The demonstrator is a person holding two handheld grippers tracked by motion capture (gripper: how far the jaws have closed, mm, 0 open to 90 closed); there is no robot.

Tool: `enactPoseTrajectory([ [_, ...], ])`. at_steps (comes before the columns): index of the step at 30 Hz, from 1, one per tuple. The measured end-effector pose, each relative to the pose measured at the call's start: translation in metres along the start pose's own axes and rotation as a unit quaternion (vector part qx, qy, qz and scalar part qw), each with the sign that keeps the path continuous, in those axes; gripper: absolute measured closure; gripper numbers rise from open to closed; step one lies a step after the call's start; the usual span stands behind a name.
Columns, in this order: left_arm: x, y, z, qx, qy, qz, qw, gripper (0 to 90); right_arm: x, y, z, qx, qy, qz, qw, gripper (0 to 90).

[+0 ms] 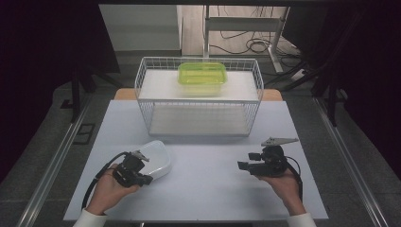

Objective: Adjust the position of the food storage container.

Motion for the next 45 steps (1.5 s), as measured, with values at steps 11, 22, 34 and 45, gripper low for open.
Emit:
enactPoseTrajectory([
  [11, 0.025, 0.056, -0.042, -0.049, -0.065, -0.101, 0.9916, 90.0, 0.000, 0.000, 0.000, 0.001, 0.001, 0.001, 1.0000, 33.4],
  [22, 0.026, 0.081, -0.028, -0.053, -0.052, -0.137, 0.9878, 90.0, 0.000, -0.003, 0.000, 0.002, -0.001, 0.002, 1.0000, 33.4],
  [34, 0.008, 0.091, -0.012, -0.051, -0.032, -0.137, 0.9887, 90.0, 0.000, -0.007, -0.001, 0.007, 0.000, 0.006, 1.0000, 33.0],
  [45, -0.026, 0.087, 0.008, -0.036, -0.023, -0.110, 0.9930, 90.0, 0.001, -0.007, 0.001, 0.008, 0.003, 0.005, 1.0000, 32.7],
])
Point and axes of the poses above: each handheld gripper's, and its own axes: z roughly forward along the jaws, x roughly out of its underside, y roughly to its left, the point moved 4 cm from there along z, roughly forward along the jaws, and after that the axes turned 13 degrees about x, right-handed, at the moved point
